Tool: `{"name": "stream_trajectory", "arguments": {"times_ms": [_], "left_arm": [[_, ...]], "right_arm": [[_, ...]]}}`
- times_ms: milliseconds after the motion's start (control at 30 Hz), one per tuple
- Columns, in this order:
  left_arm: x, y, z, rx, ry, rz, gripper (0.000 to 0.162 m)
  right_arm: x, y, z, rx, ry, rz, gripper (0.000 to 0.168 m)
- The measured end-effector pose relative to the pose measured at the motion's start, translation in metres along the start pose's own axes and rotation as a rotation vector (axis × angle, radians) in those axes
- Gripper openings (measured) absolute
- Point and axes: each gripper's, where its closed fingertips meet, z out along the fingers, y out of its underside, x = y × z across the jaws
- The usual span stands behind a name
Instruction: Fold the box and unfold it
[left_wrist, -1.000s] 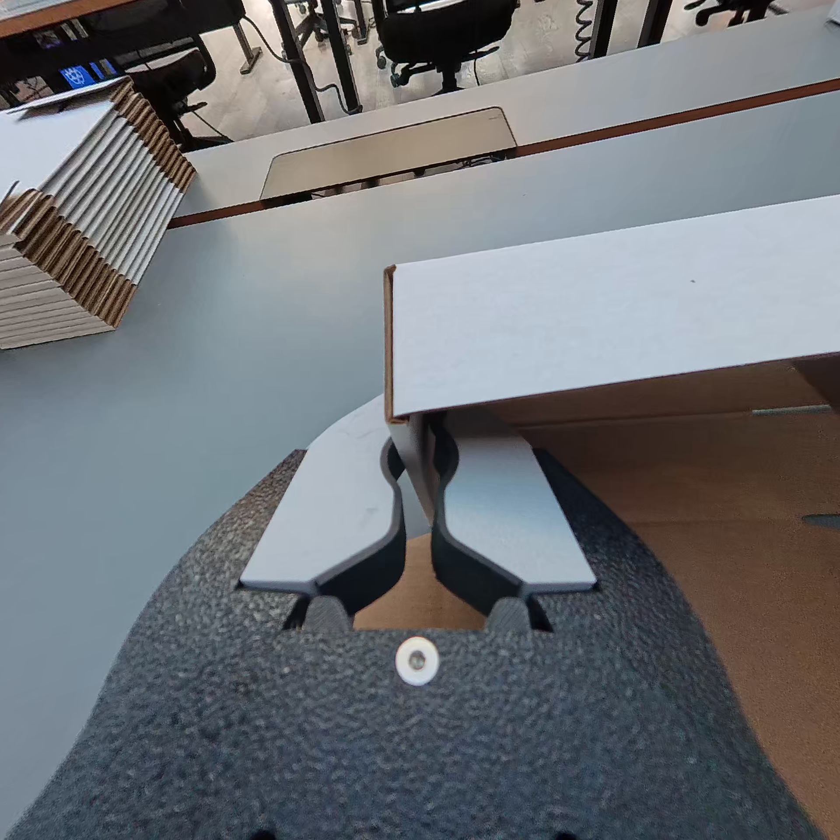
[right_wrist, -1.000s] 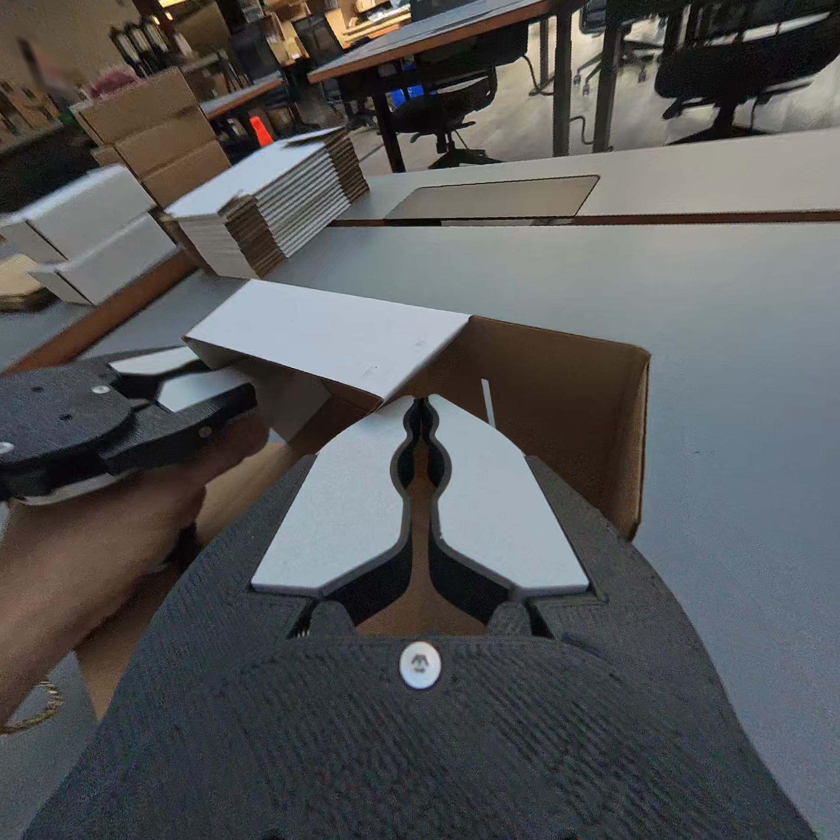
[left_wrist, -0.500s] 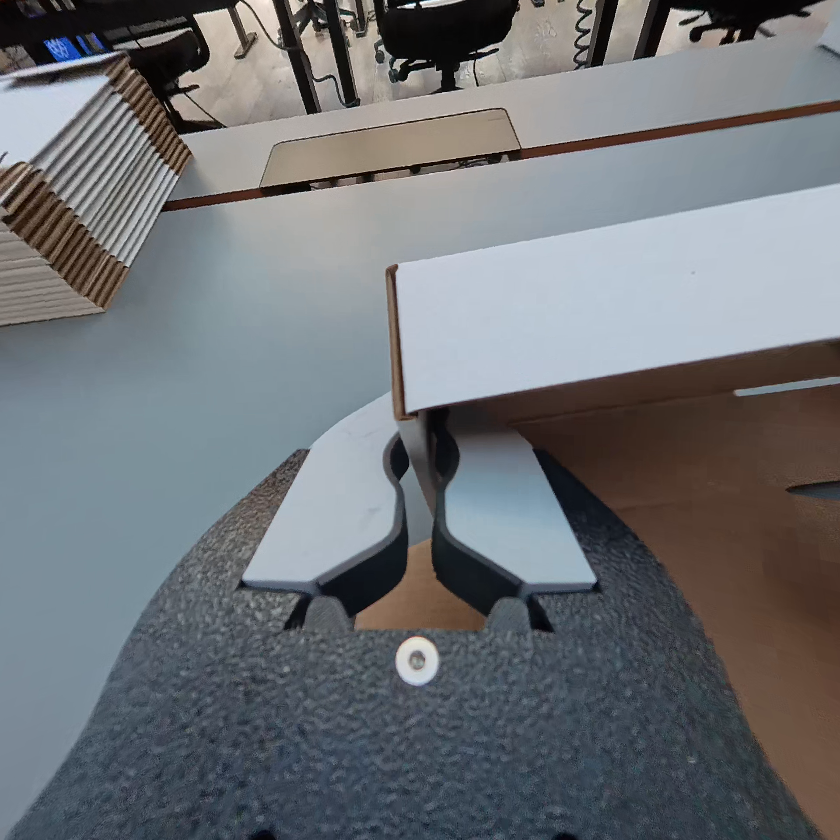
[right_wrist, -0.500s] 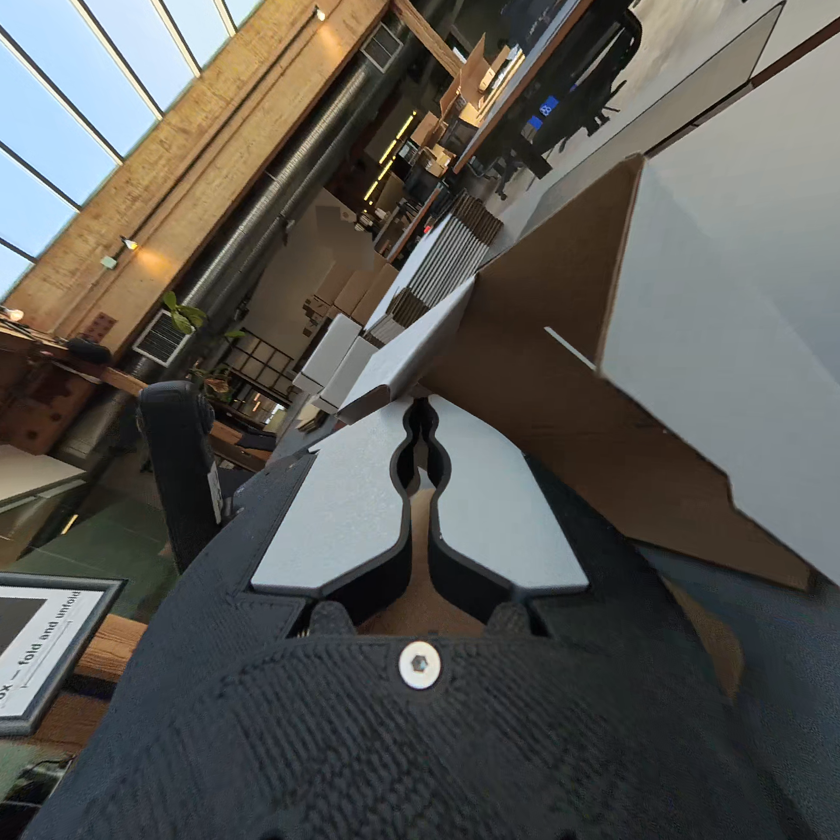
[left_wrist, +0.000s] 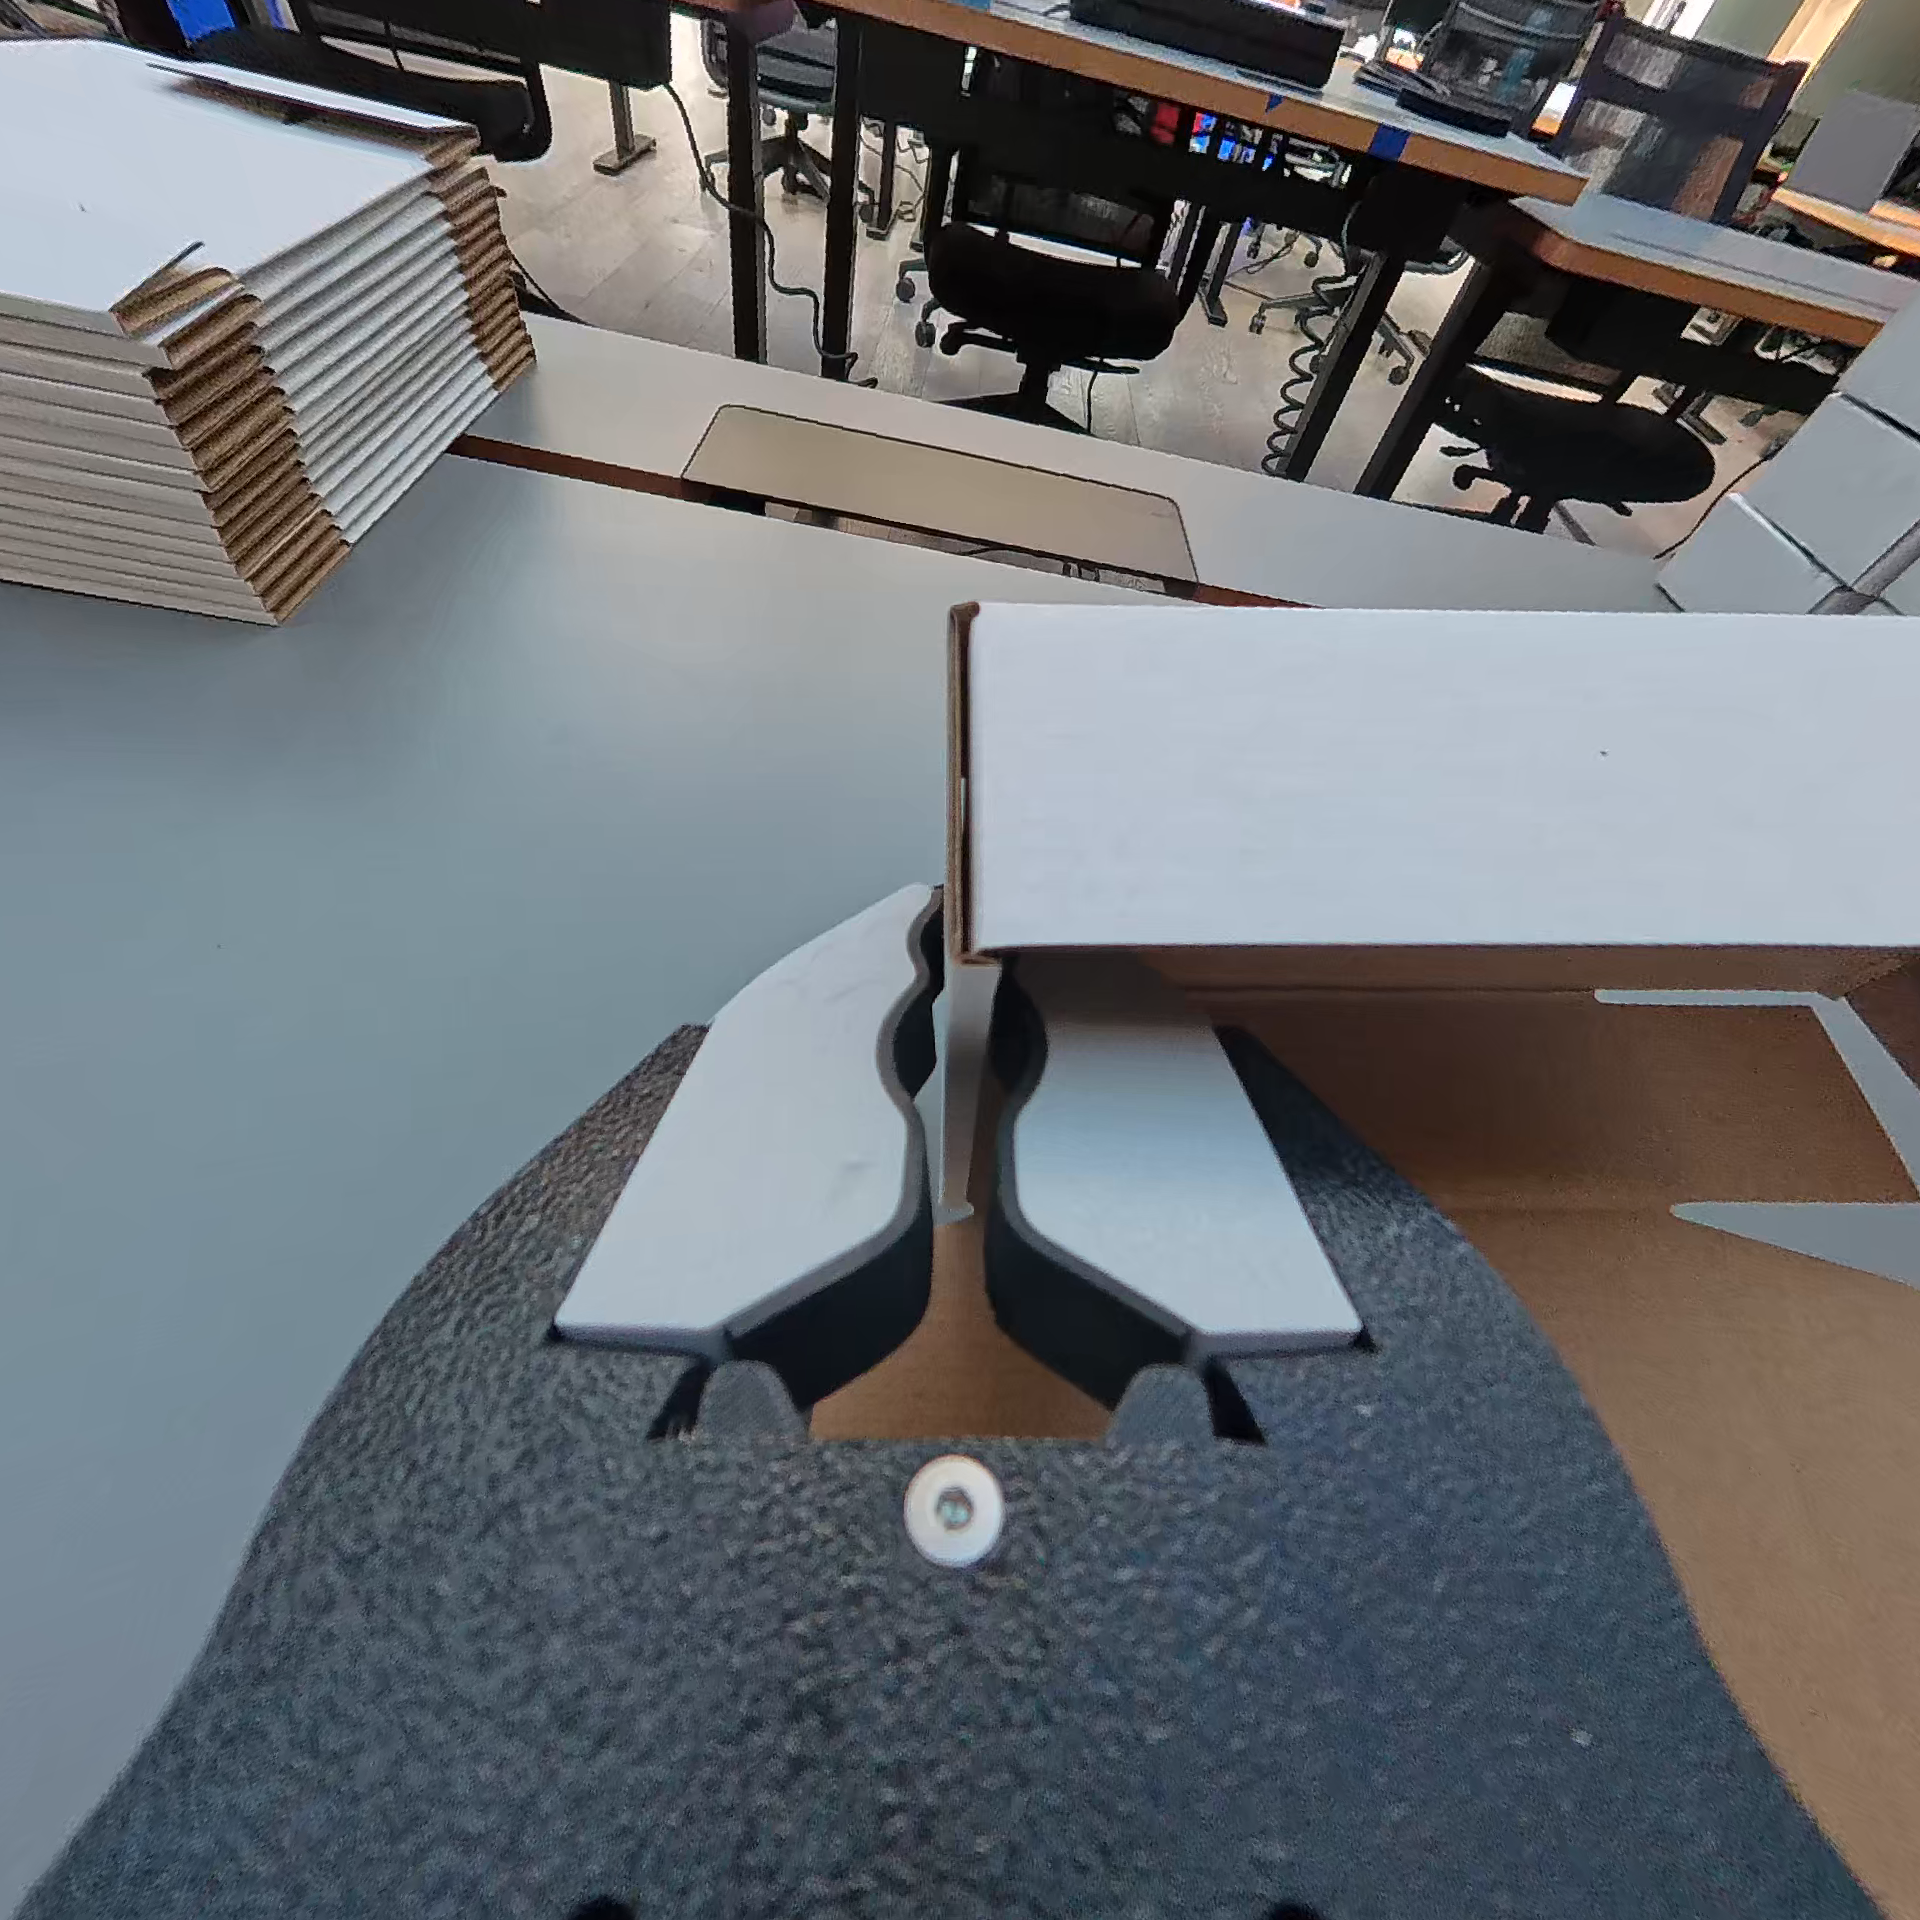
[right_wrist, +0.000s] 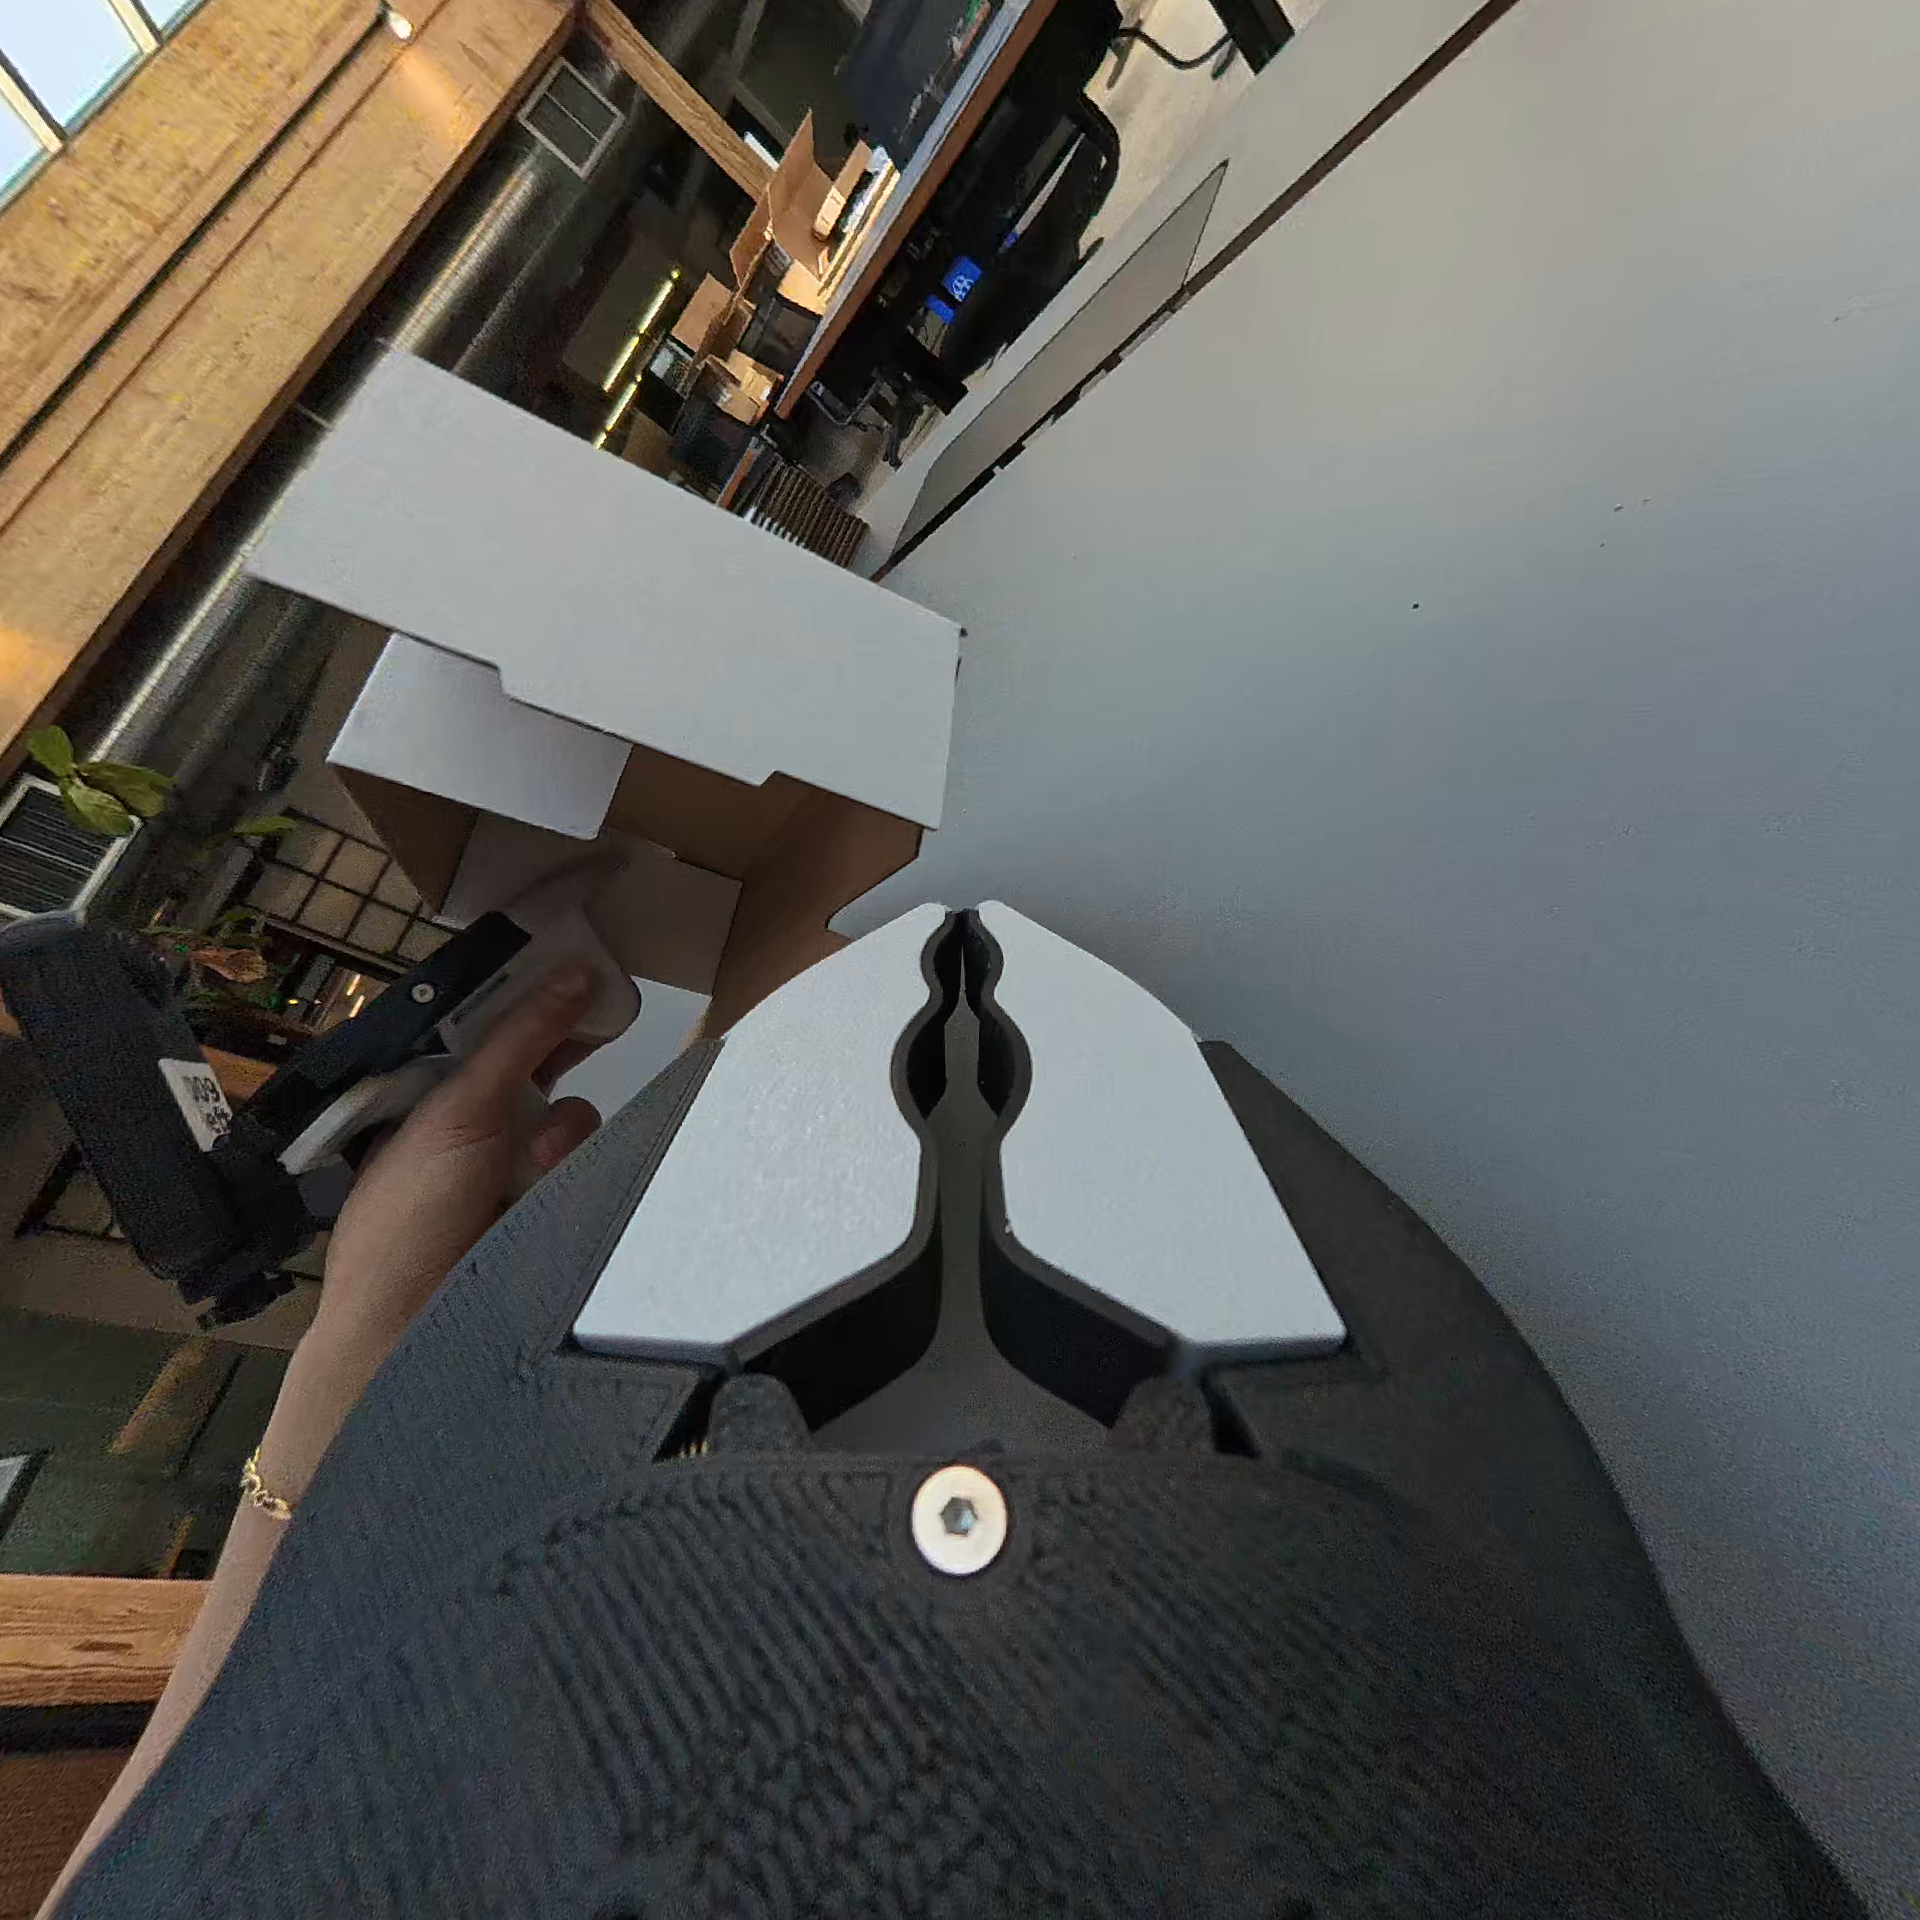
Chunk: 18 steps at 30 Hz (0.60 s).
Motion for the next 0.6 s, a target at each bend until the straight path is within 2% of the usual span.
{"name": "stream_trajectory", "arguments": {"times_ms": [33, 267, 600], "left_arm": [[0.001, -0.002, -0.003, 0.008, 0.004, -0.001, 0.005], [0.005, -0.012, -0.013, 0.016, 0.061, -0.027, 0.005], [0.005, 0.001, -0.011, -0.005, 0.054, 0.040, 0.005]], "right_arm": [[0.004, -0.001, 0.002, -0.002, 0.008, 0.028, 0.000], [-0.008, 0.004, 0.013, -0.016, -0.077, 0.082, 0.000], [-0.021, -0.013, 0.004, 0.111, -0.158, 0.096, 0.000]]}}
